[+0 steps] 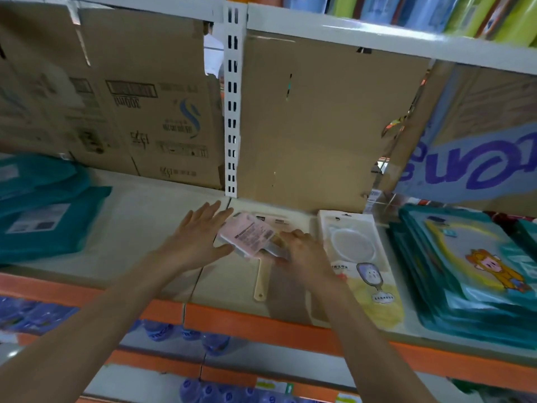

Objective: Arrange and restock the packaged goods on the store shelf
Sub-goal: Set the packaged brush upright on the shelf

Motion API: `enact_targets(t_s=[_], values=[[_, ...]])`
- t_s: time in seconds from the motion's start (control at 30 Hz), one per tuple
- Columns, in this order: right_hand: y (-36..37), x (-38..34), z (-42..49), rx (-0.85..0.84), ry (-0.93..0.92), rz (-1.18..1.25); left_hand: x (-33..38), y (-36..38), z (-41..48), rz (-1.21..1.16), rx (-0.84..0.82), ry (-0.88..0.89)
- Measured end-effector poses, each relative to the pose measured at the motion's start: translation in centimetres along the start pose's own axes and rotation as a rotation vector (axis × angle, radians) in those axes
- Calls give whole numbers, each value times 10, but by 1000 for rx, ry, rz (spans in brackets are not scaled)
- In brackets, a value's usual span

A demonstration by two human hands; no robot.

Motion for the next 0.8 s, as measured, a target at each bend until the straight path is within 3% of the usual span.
enact_targets(t_s=[0.3,0.5,0.63,0.73,0.8], values=[[13,-7,3,58,153,-13,-17,-5,24,-26,-56,115],[10,-5,-2,163,287,182,-45,-7,28,-97,-50,215],[3,-8,-16,246,345,534,-55,-21,29,-271,37,427],[-9,-19,-27,193,288,885,-49,-41,25,-437,134,570],[-15,-24,-31,128,260,1037,-41,-57,22,-557,114,591]])
Point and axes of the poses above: each hand's wrist, its own z-axis towards the middle knuckle, its own y-axis out of the palm, x = y × z, the point moved 2 cm from there along z, towards the middle knuckle, and after that the axes turned 6 degrees about -y, right-handed, at the moved point
